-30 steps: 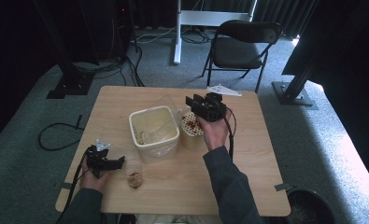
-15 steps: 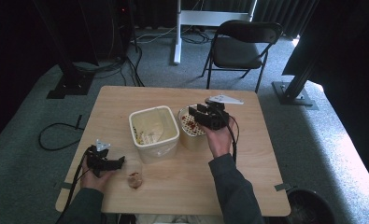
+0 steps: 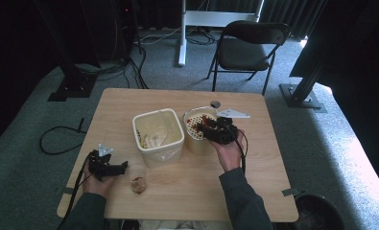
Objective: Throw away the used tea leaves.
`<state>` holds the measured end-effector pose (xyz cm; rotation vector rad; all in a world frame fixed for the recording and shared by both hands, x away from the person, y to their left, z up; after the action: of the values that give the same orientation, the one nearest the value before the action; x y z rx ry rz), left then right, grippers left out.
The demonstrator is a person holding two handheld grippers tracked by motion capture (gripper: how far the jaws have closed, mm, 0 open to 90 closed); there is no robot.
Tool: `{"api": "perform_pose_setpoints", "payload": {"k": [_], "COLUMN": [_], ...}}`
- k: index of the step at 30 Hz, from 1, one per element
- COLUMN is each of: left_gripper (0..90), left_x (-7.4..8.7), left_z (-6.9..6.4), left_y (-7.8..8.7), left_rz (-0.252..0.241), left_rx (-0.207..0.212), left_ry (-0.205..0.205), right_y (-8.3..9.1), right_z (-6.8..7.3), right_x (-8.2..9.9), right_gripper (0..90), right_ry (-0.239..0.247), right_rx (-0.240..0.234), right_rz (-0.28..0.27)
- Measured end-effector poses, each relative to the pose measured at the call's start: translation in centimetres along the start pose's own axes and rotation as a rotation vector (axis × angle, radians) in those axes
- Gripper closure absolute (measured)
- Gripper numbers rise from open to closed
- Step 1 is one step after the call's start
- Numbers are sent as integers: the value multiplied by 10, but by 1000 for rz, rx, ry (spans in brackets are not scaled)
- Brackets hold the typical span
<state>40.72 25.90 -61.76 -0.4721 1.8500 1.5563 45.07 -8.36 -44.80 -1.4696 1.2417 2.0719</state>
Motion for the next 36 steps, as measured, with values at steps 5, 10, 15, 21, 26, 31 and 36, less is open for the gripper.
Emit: {"api": "perform_pose_setpoints", "payload": {"k": [5, 10, 15, 21, 26, 31, 36], "left_gripper": [190, 352, 353, 337, 314, 305, 311], "left_x": [3, 6, 12, 24, 31, 37, 43], "left_z": [-1, -4, -14, -25, -33, -43, -49], "left_y": [8, 15, 22, 45, 56, 60, 63], "left_rz": [-23, -5, 19, 1, -9, 7, 21], "left_rx": [20, 27, 95, 166, 202, 200, 227], "left_ry": [-15, -28, -41, -63, -94, -148, -174], "right_y": [6, 11, 15, 22, 23, 25, 28], "right_z": [-1, 0, 0, 7, 12, 12, 16], "right_x": [9, 16, 27, 50, 68, 76, 81], "right_gripper": [513, 516, 511, 510, 503, 498, 489], "right_ry": [15, 29, 67, 136, 172, 194, 241], "right_rx": [13, 2, 20, 33, 19, 35, 52], "right_rz": [7, 10, 29, 63, 93, 114, 132]}}
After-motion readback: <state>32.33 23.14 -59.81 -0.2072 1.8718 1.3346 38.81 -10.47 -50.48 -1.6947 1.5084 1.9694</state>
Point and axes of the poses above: each handheld gripper's, and its own axes: y roughly backward along the jaws, x roughly out of its underside, z roughly to its left, the point moved 10 cm from there along -y, roughly forward along the jaws, and after that the axes turned 7 degrees about y, right-handed, at the moved point
